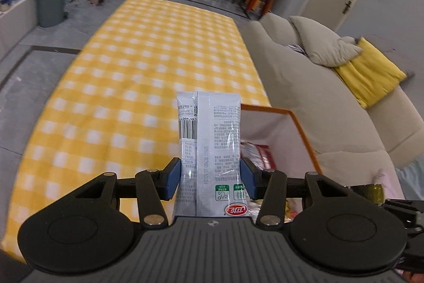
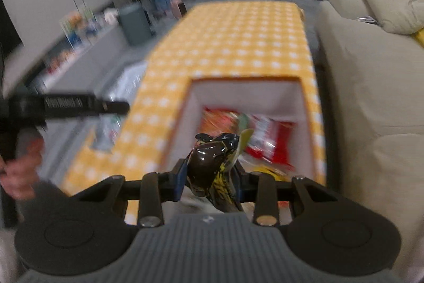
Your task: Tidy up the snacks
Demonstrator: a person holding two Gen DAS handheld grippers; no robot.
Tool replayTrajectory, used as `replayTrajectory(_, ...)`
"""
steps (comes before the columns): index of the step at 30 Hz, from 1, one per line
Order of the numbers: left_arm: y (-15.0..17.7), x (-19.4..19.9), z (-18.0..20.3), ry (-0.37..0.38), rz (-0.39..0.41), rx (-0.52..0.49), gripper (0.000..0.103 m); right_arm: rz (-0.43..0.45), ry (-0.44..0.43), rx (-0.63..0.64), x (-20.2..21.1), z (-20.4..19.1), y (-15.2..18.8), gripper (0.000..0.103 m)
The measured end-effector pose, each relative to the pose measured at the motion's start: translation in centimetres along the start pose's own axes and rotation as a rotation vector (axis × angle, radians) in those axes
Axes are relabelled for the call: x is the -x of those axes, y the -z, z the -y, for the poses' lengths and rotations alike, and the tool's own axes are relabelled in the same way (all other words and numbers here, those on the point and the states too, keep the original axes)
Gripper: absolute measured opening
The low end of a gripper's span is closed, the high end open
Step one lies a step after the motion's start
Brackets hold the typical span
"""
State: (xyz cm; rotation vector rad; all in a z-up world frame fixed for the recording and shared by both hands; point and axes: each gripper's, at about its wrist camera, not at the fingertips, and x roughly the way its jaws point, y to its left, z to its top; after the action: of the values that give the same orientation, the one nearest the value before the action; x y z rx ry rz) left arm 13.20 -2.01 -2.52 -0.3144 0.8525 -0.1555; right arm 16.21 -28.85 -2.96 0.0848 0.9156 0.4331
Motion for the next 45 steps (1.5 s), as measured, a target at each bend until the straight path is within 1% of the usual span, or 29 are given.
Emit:
replayTrajectory(3,0.5,-0.9,0.8,0.016,-0.018,-0.019,0.055,-0.096,0.075,0.096,-0.8,0.8,0.4,0.034)
replayTrajectory(7,2.1,-1.5,1.9,0.012,-0.017,-0.096,0.055,-0.251,0.122,0.218,-2.8,1.5,0.4,0.034)
replayTrajectory(8,2.3,-1.7,1.9,0.011,-0.025,-0.102,0.055,-0.285,0.13,0.247,-3.2,1.5,0.5,0.034)
replayTrajectory(10,2.7,-1.9,1.8,0.019,-0.042,-0.098,0.055,-0.381,0.158,0.32,-4.7,1.3,0.4,0.034)
replayTrajectory(14,3.0,-2.2,1.5,0.035,-0.054,-0.089,0.055,-0.549,0.204,0.476,-7.6,0.9,0.6,0.034)
replayTrajectory(17,3.0,-2.2,1.2,0.048,-0.057,-0.083,0.055,-0.64,0.259,0.535,-9.9,0.3,0.7,0.034)
replayTrajectory(20,3.0,-2.2,0.7,0.06,-0.059,-0.071,0.055,-0.728,0.273,0.571,-11.8,-0.2,1.3,0.034)
replayTrajectory(22,3.0,-2.3,0.3,0.084,-0.06,-0.062,0.055,-0.777,0.28,0.598,-13.0,-0.5,1.7,0.034)
replayTrajectory(23,3.1,-2.4,0.2,0.098,-0.066,-0.064,0.055,-0.791,0.279,0.587,-13.3,-0.5,1.3,0.033)
replayTrajectory(26,3.2,-2.5,0.0,0.113,-0.075,-0.055,0.055,-0.792,0.319,0.585,-14.1,-0.3,0.5,0.034)
replayTrajectory(27,3.2,-2.4,-0.1,0.116,-0.074,-0.056,0.055,-0.803,0.324,0.587,-14.4,-0.2,0.5,0.036)
replayTrajectory(28,3.1,-2.3,-0.1,0.118,-0.072,-0.056,0.055,-0.813,0.324,0.581,-14.7,-0.1,0.5,0.045)
replayTrajectory(29,3.1,-2.2,-0.1,0.12,-0.072,-0.055,0.055,-0.816,0.326,0.575,-14.8,-0.1,0.5,0.058)
replayTrajectory(30,3.1,-2.2,-0.2,0.12,-0.075,-0.052,0.055,-0.801,0.335,0.581,-14.7,-0.2,0.5,0.062)
replayTrajectory(32,3.0,-2.2,-0.3,0.118,-0.076,-0.042,0.055,-0.782,0.342,0.609,-14.3,-0.6,0.4,0.063)
replayTrajectory(36,2.9,-2.1,-0.4,0.106,-0.082,-0.033,0.055,-0.726,0.315,0.559,-12.6,-1.0,-1.2,0.063)
replayTrajectory(39,2.9,-1.7,-0.3,0.101,-0.077,-0.031,0.055,-0.629,0.313,0.518,-10.5,-1.4,-3.2,0.064)
replayTrajectory(41,2.8,-1.4,-0.2,0.099,-0.066,-0.027,0.055,-0.539,0.291,0.454,-8.9,-1.1,-4.7,0.065)
replayTrajectory(42,2.7,-1.3,-0.2,0.097,-0.062,-0.022,0.055,-0.48,0.28,0.407,-8.1,-0.8,-5.5,0.065)
replayTrajectory(43,2.6,-1.2,-0.1,0.092,-0.06,-0.021,0.055,-0.4,0.284,0.35,-7.2,-0.3,-6.2,0.065)
replayTrajectory(45,2.6,-1.0,0.3,0.077,-0.055,-0.035,0.055,-0.257,0.319,0.247,-5.9,0.7,-7.2,0.065)
